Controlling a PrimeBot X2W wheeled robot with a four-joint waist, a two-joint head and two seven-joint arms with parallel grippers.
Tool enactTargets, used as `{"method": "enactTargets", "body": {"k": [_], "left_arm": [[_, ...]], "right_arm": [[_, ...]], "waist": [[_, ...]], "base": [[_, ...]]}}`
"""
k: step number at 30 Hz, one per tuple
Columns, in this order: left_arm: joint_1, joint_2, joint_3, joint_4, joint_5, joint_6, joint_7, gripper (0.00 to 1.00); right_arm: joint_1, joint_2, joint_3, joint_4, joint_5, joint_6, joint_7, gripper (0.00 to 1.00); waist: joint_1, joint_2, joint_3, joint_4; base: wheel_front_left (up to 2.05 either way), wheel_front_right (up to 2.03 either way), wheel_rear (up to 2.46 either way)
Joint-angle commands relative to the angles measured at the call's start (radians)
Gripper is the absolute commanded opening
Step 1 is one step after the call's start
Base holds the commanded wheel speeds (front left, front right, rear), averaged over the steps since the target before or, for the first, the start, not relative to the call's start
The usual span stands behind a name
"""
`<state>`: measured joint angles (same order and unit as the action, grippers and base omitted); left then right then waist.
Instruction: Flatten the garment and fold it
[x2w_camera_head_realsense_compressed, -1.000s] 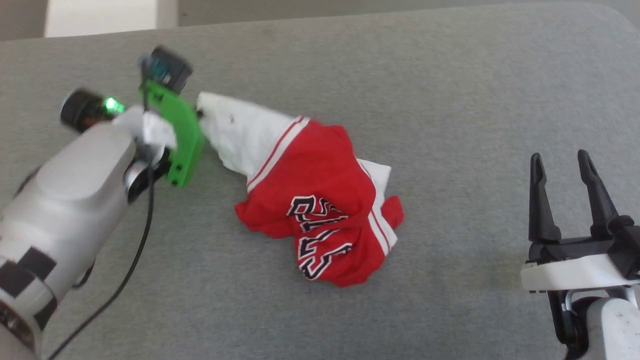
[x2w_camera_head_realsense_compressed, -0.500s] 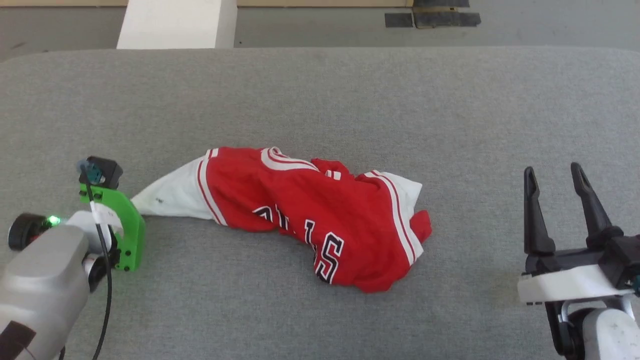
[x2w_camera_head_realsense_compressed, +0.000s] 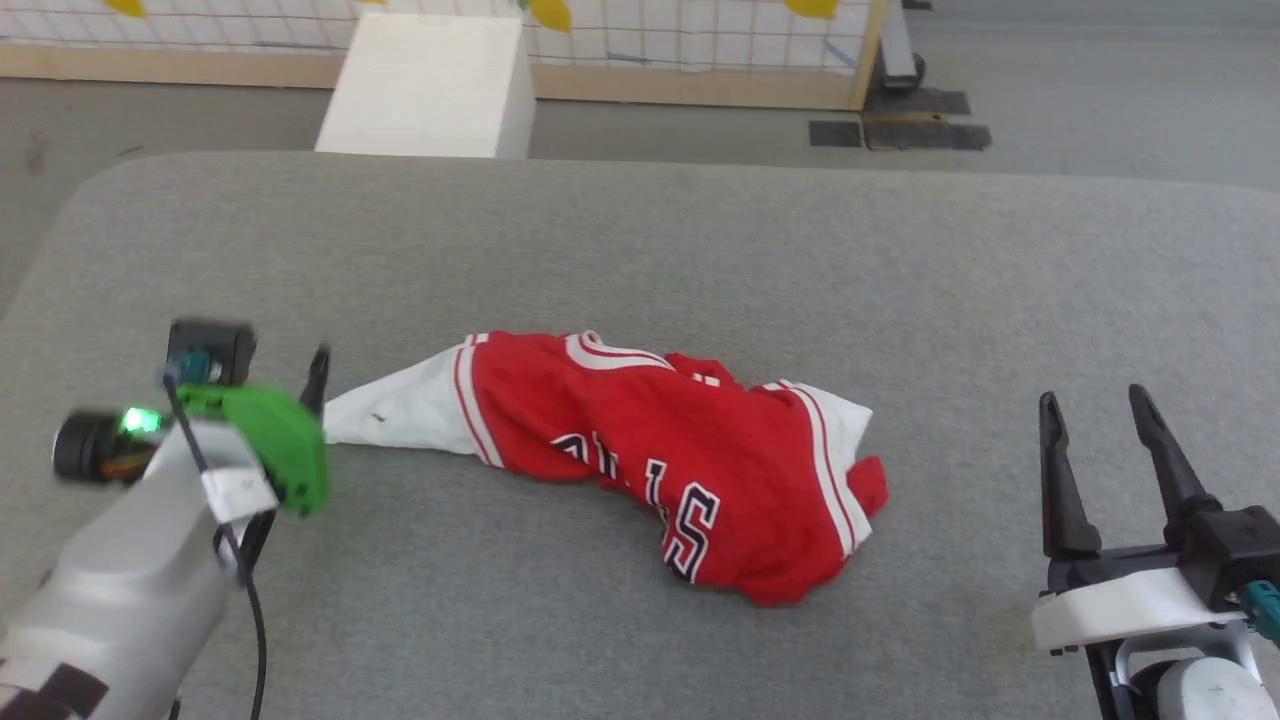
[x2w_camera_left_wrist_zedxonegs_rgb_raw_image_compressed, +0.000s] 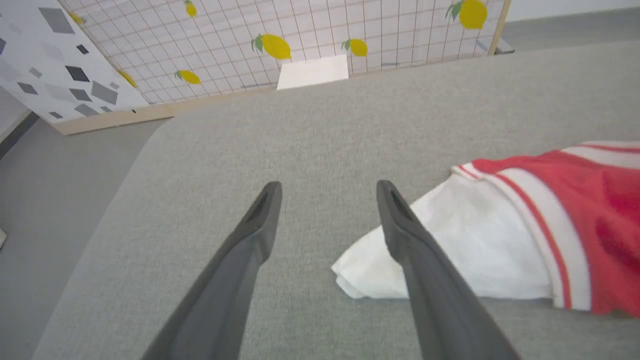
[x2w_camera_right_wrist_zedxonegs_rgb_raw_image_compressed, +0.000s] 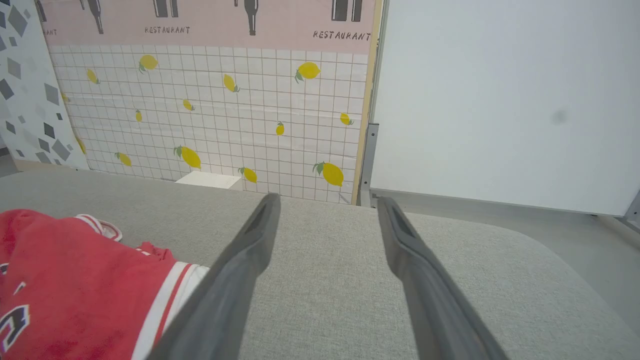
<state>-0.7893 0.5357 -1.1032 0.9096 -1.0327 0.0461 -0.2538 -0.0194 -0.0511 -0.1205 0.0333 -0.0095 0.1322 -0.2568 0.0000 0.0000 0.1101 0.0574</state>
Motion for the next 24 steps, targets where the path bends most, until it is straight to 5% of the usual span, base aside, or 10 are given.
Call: {"method": "enactTargets", "body": {"k": [1,7,10,16,24], "left_arm": [[0.006,0.018,0.058,-0.077,0.060,0.038,-0.007,1.00],[0.236,0.034,0.395,-0.452,0.328,0.200,-0.008,1.00],[0.353,0.002,0.534,-0.559,0.450,0.229,-0.008,1.00],[0.496,-0.106,0.752,-0.713,0.667,0.214,-0.008,1.00],[0.575,-0.213,0.904,-0.730,0.791,0.124,-0.008,1.00]], "right_arm": [[-0.006,0.001,0.003,0.011,-0.017,-0.002,-0.005,1.00],[-0.083,0.001,0.025,0.095,-0.077,-0.002,-0.005,1.00],[-0.135,0.001,0.047,0.170,-0.111,-0.002,-0.005,1.00],[-0.282,-0.006,0.088,0.441,-0.194,-0.002,0.021,1.00],[-0.518,-0.051,0.286,0.721,-0.042,-0.002,0.321,1.00]], "waist": [[0.0000,0.0000,-0.026,0.038],[0.0000,0.0000,-0.020,0.063],[0.0000,0.0000,-0.012,0.068],[0.0000,0.0000,0.012,0.084],[0.0000,0.0000,0.027,0.091]], "base": [[0.00,0.00,0.00],[0.00,0.00,0.00],[0.00,0.00,0.00],[0.00,0.00,0.00],[0.00,0.00,0.00]]}}
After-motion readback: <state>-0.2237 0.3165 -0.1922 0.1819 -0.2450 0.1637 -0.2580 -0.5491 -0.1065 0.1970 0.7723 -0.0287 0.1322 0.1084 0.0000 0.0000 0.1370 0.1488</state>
